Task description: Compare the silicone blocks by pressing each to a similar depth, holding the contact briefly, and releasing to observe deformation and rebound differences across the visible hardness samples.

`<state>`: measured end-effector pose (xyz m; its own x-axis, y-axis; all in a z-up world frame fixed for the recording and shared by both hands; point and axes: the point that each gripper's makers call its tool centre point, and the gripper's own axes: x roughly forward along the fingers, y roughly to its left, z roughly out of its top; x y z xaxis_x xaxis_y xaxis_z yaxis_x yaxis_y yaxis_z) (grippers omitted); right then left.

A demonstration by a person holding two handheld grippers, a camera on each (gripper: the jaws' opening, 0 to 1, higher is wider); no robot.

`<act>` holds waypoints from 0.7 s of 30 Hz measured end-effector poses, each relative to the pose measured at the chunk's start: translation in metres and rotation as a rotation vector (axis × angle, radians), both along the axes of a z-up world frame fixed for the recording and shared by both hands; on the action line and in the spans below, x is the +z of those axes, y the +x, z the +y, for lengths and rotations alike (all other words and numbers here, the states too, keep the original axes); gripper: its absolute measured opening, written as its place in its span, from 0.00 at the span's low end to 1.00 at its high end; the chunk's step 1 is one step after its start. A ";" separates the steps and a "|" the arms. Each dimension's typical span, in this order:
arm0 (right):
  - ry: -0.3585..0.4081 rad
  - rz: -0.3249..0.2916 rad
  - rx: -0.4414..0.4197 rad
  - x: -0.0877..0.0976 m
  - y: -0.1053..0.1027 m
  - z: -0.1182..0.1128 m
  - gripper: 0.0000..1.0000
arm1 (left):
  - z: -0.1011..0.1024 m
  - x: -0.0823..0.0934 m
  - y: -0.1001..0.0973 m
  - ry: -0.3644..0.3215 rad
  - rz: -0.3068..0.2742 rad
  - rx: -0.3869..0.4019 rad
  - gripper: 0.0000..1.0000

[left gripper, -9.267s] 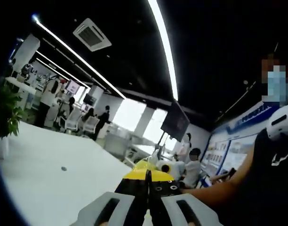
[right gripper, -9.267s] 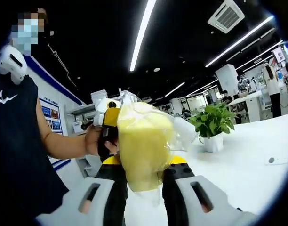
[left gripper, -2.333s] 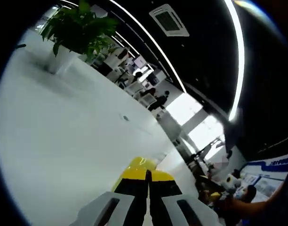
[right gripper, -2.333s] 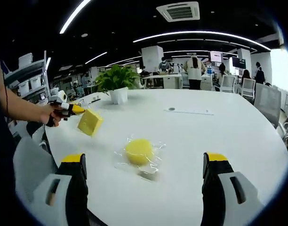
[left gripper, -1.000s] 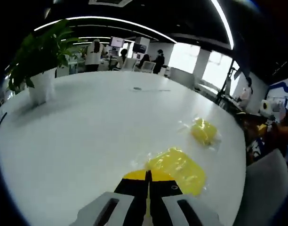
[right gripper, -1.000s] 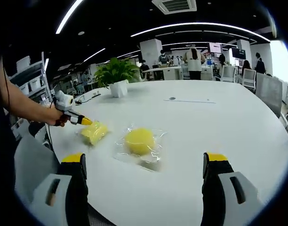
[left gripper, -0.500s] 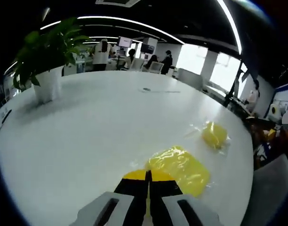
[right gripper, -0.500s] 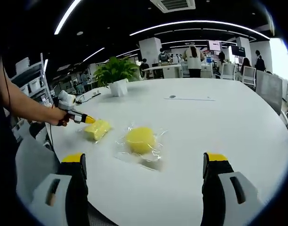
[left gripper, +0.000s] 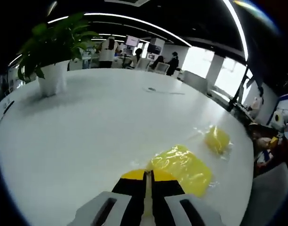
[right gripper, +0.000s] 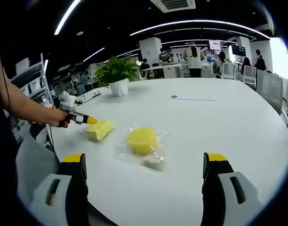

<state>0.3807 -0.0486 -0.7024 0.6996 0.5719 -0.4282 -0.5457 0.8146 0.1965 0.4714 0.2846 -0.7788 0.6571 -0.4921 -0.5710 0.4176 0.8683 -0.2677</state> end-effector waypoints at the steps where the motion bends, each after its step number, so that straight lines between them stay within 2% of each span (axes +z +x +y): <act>1: 0.001 0.003 -0.001 0.000 0.000 0.000 0.96 | 0.003 0.002 0.002 -0.006 -0.001 0.019 0.11; 3: 0.000 0.007 -0.003 0.000 0.000 -0.001 0.96 | 0.008 0.007 0.005 -0.045 -0.011 0.052 0.29; 5: -0.001 0.005 -0.002 0.002 0.001 -0.002 0.96 | 0.016 0.018 0.012 -0.077 -0.046 0.100 0.52; 7: -0.002 0.001 -0.002 0.004 0.003 -0.003 0.96 | 0.021 0.028 0.016 -0.099 -0.077 0.108 0.65; 8: -0.001 -0.001 -0.004 0.005 0.005 -0.004 0.96 | 0.022 0.036 0.015 -0.104 -0.101 0.098 0.69; 13: -0.002 -0.010 -0.010 0.009 0.011 -0.009 0.96 | 0.032 0.061 0.009 -0.118 -0.148 0.091 0.84; 16: -0.013 -0.023 -0.010 0.011 0.014 -0.014 0.96 | 0.035 0.078 0.003 -0.120 -0.181 0.085 0.98; 17: -0.025 -0.060 -0.001 0.016 0.016 -0.015 0.96 | 0.038 0.084 0.000 -0.104 -0.205 0.077 0.99; 21: -0.012 -0.052 -0.015 0.019 0.019 -0.019 0.96 | 0.046 0.097 -0.021 -0.036 -0.265 0.028 1.00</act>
